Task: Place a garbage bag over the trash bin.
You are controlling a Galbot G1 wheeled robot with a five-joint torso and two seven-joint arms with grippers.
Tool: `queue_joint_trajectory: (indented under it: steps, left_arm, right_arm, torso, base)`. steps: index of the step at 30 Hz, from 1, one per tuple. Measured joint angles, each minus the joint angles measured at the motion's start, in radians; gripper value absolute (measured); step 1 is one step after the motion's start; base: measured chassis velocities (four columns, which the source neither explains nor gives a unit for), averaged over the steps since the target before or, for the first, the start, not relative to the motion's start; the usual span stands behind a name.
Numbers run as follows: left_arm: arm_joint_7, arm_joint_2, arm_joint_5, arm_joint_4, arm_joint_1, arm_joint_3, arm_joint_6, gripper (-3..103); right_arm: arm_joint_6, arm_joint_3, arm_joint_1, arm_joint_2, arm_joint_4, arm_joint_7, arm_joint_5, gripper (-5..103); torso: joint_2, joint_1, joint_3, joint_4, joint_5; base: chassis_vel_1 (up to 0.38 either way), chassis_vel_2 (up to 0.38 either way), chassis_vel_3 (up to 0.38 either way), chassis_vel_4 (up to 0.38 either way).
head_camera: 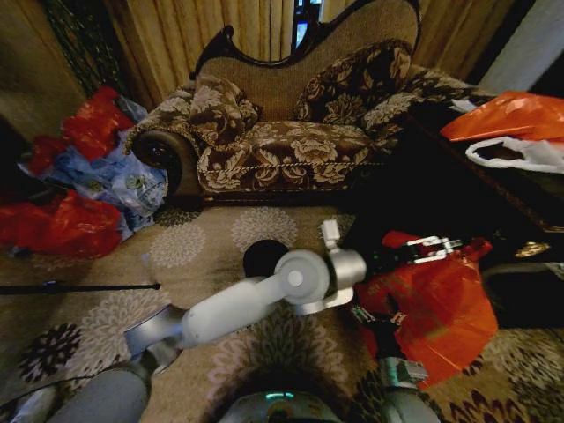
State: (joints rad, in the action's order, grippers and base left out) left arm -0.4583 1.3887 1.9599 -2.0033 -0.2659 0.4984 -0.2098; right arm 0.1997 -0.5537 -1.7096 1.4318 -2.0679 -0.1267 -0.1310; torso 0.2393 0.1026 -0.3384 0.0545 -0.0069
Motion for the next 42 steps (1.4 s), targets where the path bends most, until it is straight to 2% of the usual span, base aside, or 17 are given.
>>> queue_joint_trajectory:
  steps: [7,8,14,15,19,23,25,27,29,30,33,35,40,42]
  left_arm:
    - [-0.023,0.031,0.000,0.023,-0.008,0.006,0.002,101]
    - [-0.034,0.038,0.001,0.027,-0.009,0.007,0.004,97]
    - [-0.074,0.077,0.004,0.057,-0.014,0.007,0.006,92]
    - [-0.085,0.087,0.002,0.064,-0.014,0.007,0.007,88]
    - [-0.123,0.104,-0.002,0.071,-0.025,0.007,0.016,93]
    - [-0.137,0.098,-0.006,0.068,-0.034,0.009,0.018,88]
    - [-0.149,0.090,-0.008,0.061,-0.041,0.009,0.022,77]
    - [-0.151,0.084,-0.008,0.058,-0.045,0.010,0.022,77]
    - [-0.151,0.073,-0.010,0.057,-0.051,0.013,0.022,66]
    - [-0.151,0.073,-0.010,0.057,-0.051,0.013,0.022,66]
    - [-0.151,0.073,-0.013,0.061,-0.056,0.015,0.022,49]
    - [-0.150,0.075,-0.015,0.063,-0.057,0.015,0.022,49]
    - [-0.147,0.083,-0.029,0.074,-0.060,0.020,0.016,23]
    - [-0.147,0.084,-0.031,0.075,-0.061,0.021,0.015,23]
  right_arm:
    - [0.000,-0.002,0.009,-0.005,0.008,-0.005,-0.005,100]
    - [0.000,-0.002,0.012,-0.006,0.010,-0.008,-0.007,100]
    - [0.000,-0.002,0.022,-0.009,0.019,-0.013,-0.010,100]
    - [0.000,-0.002,0.024,-0.010,0.021,-0.014,-0.011,100]
    - [0.000,-0.003,0.028,-0.013,0.024,-0.018,-0.015,100]
    - [0.000,-0.004,0.028,-0.014,0.028,-0.021,-0.016,100]
    - [0.000,-0.005,0.028,-0.014,0.028,-0.024,-0.016,100]
    - [0.000,-0.005,0.028,-0.014,0.028,-0.024,-0.016,100]
    - [0.000,-0.005,0.029,-0.014,0.029,-0.025,-0.016,100]
    - [0.000,-0.005,0.029,-0.014,0.029,-0.025,-0.016,100]
    - [0.000,-0.004,0.032,-0.013,0.029,-0.026,-0.016,100]
    - [0.000,-0.004,0.032,-0.013,0.029,-0.026,-0.016,100]
    - [0.001,-0.005,0.027,-0.012,0.028,-0.028,-0.016,100]
    - [0.001,-0.006,0.026,-0.012,0.028,-0.028,-0.016,100]
  torso:
    - [0.000,0.000,0.000,-0.0002,-0.0002]
    - [0.000,0.000,0.000,-0.0001,-0.0001]
    - [0.000,0.000,0.000,-0.0001,-0.0001]
    - [0.000,0.000,0.000,-0.0001,-0.0001]
    - [0.000,0.000,0.000,0.0000,0.0000]
    - [0.000,0.000,0.000,-0.0001,-0.0001]
    - [0.000,0.000,0.000,0.0000,-0.0002]
    - [0.000,0.000,0.000,0.0000,-0.0002]
    - [0.000,0.000,0.000,-0.0001,-0.0002]
    - [0.000,0.000,0.000,-0.0001,-0.0002]
    - [0.000,0.000,0.000,0.0000,-0.0002]
    - [0.000,0.000,0.000,-0.0001,-0.0002]
    - [0.000,0.000,0.000,0.0000,-0.0002]
    - [0.000,0.000,0.000,0.0000,-0.0002]
  base:
    - [0.000,0.000,0.000,0.000]
    - [0.000,0.000,0.000,0.000]
    - [0.000,0.000,0.000,0.000]
    - [0.000,0.000,0.000,0.000]
    - [0.000,0.000,0.000,0.000]
    - [0.000,0.000,0.000,0.000]
    - [0.000,0.000,0.000,0.000]
    - [0.000,0.000,0.000,0.000]
    - [0.000,0.000,0.000,0.000]
    - [0.000,0.000,0.000,0.000]
    - [0.000,0.000,0.000,0.000]
    - [0.000,0.000,0.000,0.000]
    - [0.000,0.000,0.000,0.000]
    - [0.000,0.000,0.000,0.000]
